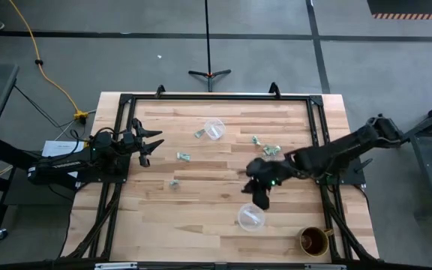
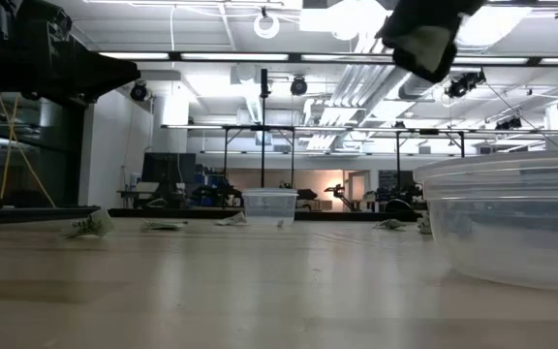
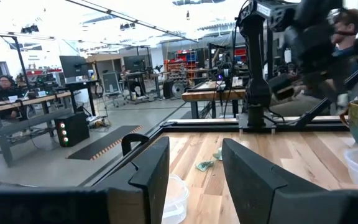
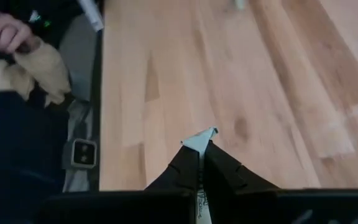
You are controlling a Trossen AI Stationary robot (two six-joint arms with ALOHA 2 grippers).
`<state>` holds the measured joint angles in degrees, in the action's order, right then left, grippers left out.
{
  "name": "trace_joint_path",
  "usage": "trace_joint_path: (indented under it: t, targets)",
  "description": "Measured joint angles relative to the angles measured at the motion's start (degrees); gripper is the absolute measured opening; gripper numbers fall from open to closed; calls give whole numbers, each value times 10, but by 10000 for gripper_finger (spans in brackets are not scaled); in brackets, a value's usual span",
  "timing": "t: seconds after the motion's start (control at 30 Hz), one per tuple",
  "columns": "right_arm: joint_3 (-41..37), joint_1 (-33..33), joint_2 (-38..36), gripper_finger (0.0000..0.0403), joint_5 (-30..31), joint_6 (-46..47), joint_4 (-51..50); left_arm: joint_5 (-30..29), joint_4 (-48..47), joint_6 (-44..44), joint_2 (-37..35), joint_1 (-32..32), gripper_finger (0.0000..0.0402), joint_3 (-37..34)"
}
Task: Pick and place Stevia / Truvia into bins
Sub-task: Put the stevia packet into the bottom transparent container
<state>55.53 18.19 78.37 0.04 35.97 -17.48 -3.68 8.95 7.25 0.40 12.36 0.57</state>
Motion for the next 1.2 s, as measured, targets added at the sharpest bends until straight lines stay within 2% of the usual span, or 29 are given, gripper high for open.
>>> trace_joint_path:
  t: [0.13,0.23,0.47,0.6,0.93,1.07,1.2]
  targets:
    - [-1,47,18,11,50,21,-14,0,0,0,0,0,182,0]
    - [-2,67,51,12,50,45,-12,0,0,0,0,0,182,0]
    - [-2,84,117,4,-54,127,-6,0,0,0,0,0,182,0]
    - [-2,86,139,23,-94,162,-8,0,1,0,0,0,182,0]
    - [-2,39,137,122,-62,274,-19,0,0,-1,0,0,182,0]
    - [-2,0,134,134,-52,347,-31,0,0,-1,0,0,182,0]
    - [-2,-39,135,135,-100,338,-31,0,-1,-1,0,0,182,0]
